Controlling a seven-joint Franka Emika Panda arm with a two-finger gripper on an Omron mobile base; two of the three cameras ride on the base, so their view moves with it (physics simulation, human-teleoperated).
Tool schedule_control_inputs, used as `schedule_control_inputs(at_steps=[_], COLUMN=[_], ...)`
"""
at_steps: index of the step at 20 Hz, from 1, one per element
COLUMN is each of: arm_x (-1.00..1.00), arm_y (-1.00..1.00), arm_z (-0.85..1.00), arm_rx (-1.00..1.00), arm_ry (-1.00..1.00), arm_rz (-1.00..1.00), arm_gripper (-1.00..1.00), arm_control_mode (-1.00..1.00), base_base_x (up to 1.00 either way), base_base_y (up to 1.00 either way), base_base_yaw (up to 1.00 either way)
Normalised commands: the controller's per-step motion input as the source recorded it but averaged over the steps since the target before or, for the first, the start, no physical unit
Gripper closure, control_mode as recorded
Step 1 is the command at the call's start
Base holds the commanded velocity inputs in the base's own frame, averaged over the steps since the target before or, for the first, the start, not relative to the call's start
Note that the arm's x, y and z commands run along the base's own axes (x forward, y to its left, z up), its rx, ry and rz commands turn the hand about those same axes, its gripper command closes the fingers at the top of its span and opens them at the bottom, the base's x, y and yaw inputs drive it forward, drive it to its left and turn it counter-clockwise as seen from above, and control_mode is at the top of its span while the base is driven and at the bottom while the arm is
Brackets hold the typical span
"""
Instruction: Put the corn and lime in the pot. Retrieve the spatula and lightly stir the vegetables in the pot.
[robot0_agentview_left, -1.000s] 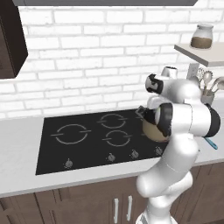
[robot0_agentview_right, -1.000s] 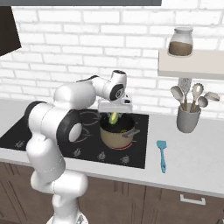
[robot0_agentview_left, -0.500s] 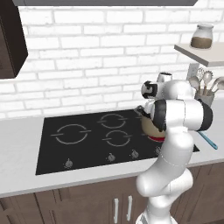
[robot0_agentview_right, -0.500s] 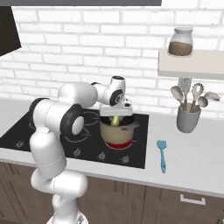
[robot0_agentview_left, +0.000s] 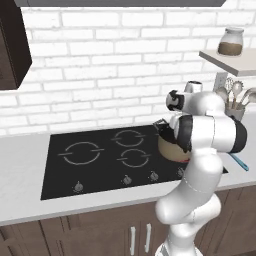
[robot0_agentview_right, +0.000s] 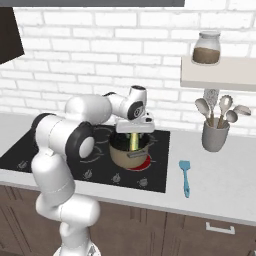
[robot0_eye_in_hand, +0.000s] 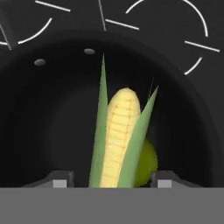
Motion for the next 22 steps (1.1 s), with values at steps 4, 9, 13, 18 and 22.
schedule_control_inputs(at_steps=[4, 9, 13, 18, 22], arm_x=[-0.28, -0.68, -0.98, -0.42, -0.28], arm_y=[0.00, -0.19, -0.95, -1.00, -1.00], arm_z=[0.44, 0.90, 0.50, 0.01, -0.16], arm_rx=[0.00, 0.00, 0.00, 0.00, 0.00], arm_ry=[-0.01, -0.09, -0.03, 0.01, 0.04], arm_rz=[0.01, 0.00, 0.00, 0.00, 0.00], arm_gripper=[-1.00, -1.00, -1.00, -1.00, -1.00], arm_control_mode=[-1.00, -1.00, -1.00, -1.00, -1.00], base_base_x=[0.00, 0.00, 0.00, 0.00, 0.00], base_base_y=[0.00, 0.00, 0.00, 0.00, 0.00], base_base_yaw=[0.00, 0.00, 0.00, 0.00, 0.00])
